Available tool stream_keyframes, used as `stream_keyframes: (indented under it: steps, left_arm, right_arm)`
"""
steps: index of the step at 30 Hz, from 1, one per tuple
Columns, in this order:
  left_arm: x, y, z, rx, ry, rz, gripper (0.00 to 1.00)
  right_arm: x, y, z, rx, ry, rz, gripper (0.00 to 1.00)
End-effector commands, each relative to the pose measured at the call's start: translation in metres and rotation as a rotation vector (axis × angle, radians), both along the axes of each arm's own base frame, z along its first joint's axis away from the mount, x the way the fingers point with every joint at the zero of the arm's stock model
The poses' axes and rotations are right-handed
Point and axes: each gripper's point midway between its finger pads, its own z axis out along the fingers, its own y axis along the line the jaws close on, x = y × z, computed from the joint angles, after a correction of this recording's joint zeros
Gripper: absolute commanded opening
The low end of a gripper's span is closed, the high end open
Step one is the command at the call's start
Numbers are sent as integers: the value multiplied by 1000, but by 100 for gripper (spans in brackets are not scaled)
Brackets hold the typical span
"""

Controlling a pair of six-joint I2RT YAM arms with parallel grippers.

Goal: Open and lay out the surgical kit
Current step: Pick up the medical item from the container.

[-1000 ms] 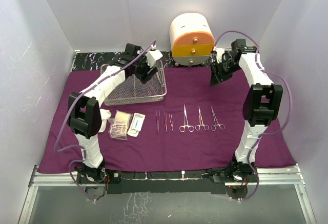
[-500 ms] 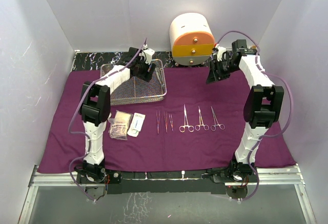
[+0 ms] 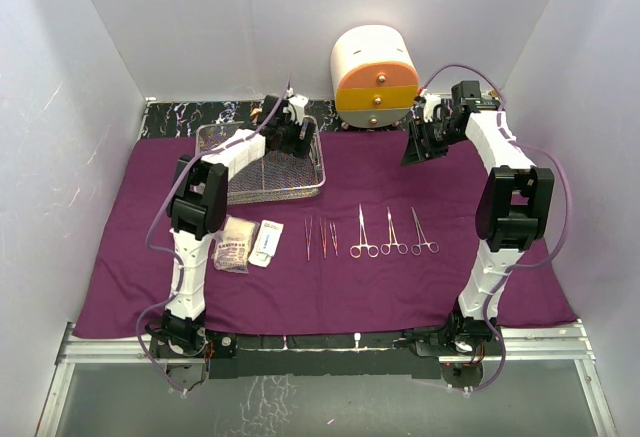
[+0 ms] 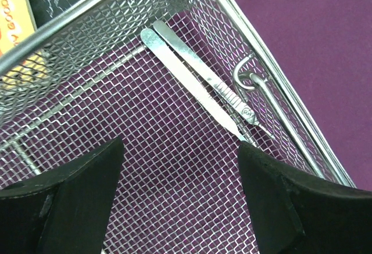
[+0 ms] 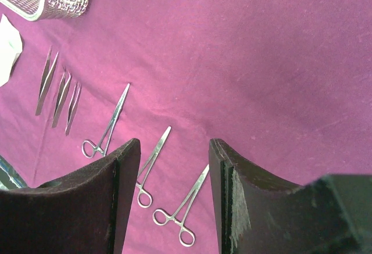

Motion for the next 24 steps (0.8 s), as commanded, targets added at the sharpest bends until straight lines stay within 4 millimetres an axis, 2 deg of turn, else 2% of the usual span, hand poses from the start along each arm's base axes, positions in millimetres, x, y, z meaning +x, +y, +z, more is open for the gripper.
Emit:
stream_keyframes:
  steps: [1,15,24]
  left_arm:
    - [9,-13,13,-44,-24,28,78]
    - [5,-22,4,-70,-4,63,77]
    - [0,-24,-10,-49,10,95,77]
  right_arm:
    - [4,1,26,17,-91,4,48]
    - [0,2,22,20,-82,11,48]
    - [-2,2,20,19,-76,11,47]
